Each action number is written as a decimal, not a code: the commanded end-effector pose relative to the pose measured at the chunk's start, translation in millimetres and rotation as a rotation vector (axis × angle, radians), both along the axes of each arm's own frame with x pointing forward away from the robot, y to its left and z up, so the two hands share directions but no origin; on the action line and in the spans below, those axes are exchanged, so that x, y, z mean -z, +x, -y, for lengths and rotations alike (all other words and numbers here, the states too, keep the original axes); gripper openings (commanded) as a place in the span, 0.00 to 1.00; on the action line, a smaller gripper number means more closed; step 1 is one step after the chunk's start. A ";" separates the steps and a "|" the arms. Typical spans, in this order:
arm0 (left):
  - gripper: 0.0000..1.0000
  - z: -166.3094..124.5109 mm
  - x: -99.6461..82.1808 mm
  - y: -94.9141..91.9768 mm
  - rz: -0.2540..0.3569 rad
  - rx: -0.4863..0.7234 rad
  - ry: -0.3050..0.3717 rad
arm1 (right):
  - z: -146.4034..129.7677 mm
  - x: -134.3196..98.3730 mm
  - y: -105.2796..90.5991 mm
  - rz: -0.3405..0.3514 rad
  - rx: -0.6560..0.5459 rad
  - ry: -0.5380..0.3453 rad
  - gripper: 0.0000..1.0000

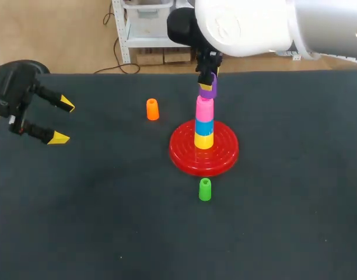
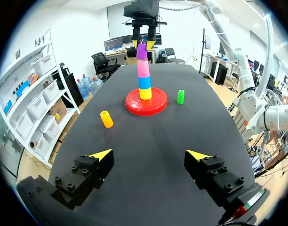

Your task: Pick up and stack the cylinders on the red base in this order: pink,purple,orange,green

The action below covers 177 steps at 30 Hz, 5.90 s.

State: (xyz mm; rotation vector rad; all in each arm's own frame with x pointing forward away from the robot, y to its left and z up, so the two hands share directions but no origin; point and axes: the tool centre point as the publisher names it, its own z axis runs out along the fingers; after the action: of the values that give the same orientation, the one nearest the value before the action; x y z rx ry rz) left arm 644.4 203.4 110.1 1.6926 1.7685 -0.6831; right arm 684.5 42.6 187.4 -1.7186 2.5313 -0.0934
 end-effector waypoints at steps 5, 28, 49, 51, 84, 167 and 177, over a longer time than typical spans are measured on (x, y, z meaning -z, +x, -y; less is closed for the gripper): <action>1.00 -0.6 0.6 -1.2 0.004 -0.001 -0.001 | -3.4 4.1 6.3 -0.029 -0.008 -0.003 0.00; 1.00 -0.6 0.6 -1.2 0.004 -0.001 -0.001 | -6.2 15.2 7.9 -0.071 -0.020 -0.008 0.00; 1.00 -0.6 0.6 -1.2 0.004 -0.001 -0.001 | -3.7 7.1 4.0 -0.047 -0.029 -0.016 0.00; 1.00 -0.6 0.6 -1.2 0.004 -0.001 -0.001 | -3.5 6.5 4.0 -0.047 -0.030 -0.016 0.00; 1.00 -0.6 0.6 -1.2 0.004 -0.001 -0.001 | -8.0 3.4 -0.4 -0.033 -0.072 0.016 0.00; 1.00 -0.6 0.6 -1.2 0.004 -0.001 -0.001 | -140.5 61.0 92.9 -0.097 -0.352 -0.004 1.00; 1.00 -0.6 0.6 -1.2 0.004 -0.001 -0.001 | -143.6 88.3 91.7 -0.147 -0.378 0.023 1.00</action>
State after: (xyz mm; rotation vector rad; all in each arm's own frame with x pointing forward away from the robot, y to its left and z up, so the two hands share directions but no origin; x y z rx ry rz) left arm 644.4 203.4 110.1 1.6926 1.7685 -0.6830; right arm 768.9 183.9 102.0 -2.1707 2.1803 -0.0210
